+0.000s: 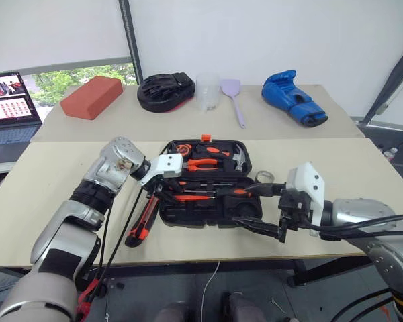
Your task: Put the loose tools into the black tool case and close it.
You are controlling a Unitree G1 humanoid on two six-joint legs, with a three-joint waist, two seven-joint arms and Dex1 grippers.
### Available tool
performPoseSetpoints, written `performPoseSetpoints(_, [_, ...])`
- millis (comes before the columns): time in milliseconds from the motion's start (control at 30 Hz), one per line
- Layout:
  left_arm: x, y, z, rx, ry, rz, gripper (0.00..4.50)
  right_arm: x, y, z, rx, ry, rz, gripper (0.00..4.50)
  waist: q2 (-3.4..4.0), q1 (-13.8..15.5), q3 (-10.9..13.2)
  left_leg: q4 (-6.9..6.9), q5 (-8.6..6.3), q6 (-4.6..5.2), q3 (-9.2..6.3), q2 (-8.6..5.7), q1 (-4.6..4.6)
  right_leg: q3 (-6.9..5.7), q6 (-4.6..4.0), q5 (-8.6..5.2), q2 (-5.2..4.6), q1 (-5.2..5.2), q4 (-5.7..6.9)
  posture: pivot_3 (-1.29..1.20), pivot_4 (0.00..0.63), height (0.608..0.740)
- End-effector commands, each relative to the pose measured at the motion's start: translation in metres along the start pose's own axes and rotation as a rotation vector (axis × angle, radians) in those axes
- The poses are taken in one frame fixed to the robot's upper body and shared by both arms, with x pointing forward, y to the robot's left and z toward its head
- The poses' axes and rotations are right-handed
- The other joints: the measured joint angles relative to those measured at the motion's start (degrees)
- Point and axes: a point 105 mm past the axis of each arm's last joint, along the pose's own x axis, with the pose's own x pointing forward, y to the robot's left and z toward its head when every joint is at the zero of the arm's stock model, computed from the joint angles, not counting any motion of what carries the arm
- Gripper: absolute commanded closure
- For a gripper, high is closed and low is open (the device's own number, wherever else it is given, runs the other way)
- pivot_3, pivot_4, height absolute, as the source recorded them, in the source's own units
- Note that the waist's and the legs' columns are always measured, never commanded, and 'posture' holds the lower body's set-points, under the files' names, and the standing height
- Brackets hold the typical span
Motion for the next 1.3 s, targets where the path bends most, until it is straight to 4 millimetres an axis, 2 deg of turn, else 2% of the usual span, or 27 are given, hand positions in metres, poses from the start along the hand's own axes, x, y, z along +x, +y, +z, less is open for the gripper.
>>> performPoseSetpoints(33, [-0.022,-0.001,0.016,0.038,-0.107,0.026,0.20,-0.002,0.003,0.009,-0.040,-0.033,-0.002,0.00,0.00,0.0,0.0,0.00,0.00,0.00,0.00,0.00,0.00,0.00,0.00,0.00,0.00,0.00,0.00,0.00,0.150,0.740])
performPoseSetpoints(167, [-0.034,0.004,0.017,-0.014,-0.267,0.127,0.09,-0.001,0.002,0.008,-0.035,-0.033,0.000,0.00,0.01,-0.1,0.0,-0.01,0.00,0.00,0.00,0.01,0.03,0.01,0.00,0.00,0.01,0.00,0.01,0.00,0.150,0.740])
performPoseSetpoints(267, [-0.030,0.012,0.016,-0.100,-0.342,0.179,0.84,-0.001,0.000,0.007,-0.035,-0.031,0.001,0.00,0.00,0.1,0.0,0.01,0.00,-0.01,0.00,0.00,0.02,0.00,0.00,0.00,0.02,-0.01,0.02,0.00,0.150,0.740])
performPoseSetpoints(567, [0.003,0.009,0.003,-0.232,-0.439,0.144,4.26,0.003,-0.002,0.006,-0.041,-0.021,0.014,0.00,0.00,0.3,0.0,0.09,0.00,0.00,0.00,-0.01,0.01,0.00,0.04,0.03,0.01,0.03,0.02,0.00,0.150,0.740])
performPoseSetpoints(600, [0.006,0.009,0.003,-0.238,-0.438,0.148,4.48,0.003,-0.002,0.006,-0.041,-0.020,0.015,0.00,0.00,0.3,0.0,0.09,0.00,0.00,0.00,-0.01,0.01,0.00,0.04,0.03,0.01,0.02,0.02,0.00,0.150,0.740])
performPoseSetpoints(733, [0.018,0.010,-0.006,-0.271,-0.394,0.163,4.48,0.003,-0.002,0.006,-0.040,-0.021,0.015,0.00,0.00,0.3,0.0,0.11,0.00,-0.01,0.00,-0.02,0.01,0.01,0.04,0.03,-0.01,0.04,0.02,0.00,0.150,0.740])
performPoseSetpoints(867, [0.024,-0.001,-0.013,-0.257,-0.361,0.120,4.48,0.005,-0.002,0.005,-0.038,-0.019,0.012,0.00,0.00,0.2,0.0,0.09,0.00,-0.01,0.00,-0.01,0.02,0.02,0.04,0.03,0.00,0.04,0.02,0.00,0.150,0.740])
performPoseSetpoints(1067, [0.021,-0.010,-0.031,-0.193,-0.276,0.127,4.48,0.006,-0.002,0.002,-0.033,-0.018,0.009,0.00,0.00,0.1,0.0,0.08,0.00,-0.01,0.00,0.00,0.04,0.02,0.03,0.03,0.00,0.04,0.02,0.00,0.150,0.740])
performPoseSetpoints(1167, [0.017,-0.005,-0.038,-0.179,-0.250,0.171,4.48,0.006,-0.002,0.001,-0.030,-0.018,0.009,0.00,0.01,0.1,0.0,0.09,0.00,-0.01,0.00,0.00,0.06,0.02,0.02,0.04,0.00,0.06,0.02,0.00,0.150,0.740])
performPoseSetpoints(1300, [0.013,-0.001,-0.037,-0.174,-0.266,0.202,4.48,0.007,-0.002,0.001,-0.026,-0.019,0.012,0.00,-0.01,0.1,0.0,0.11,0.00,-0.01,0.00,0.00,0.08,0.02,0.02,0.04,0.00,0.10,0.03,0.00,0.150,0.740])
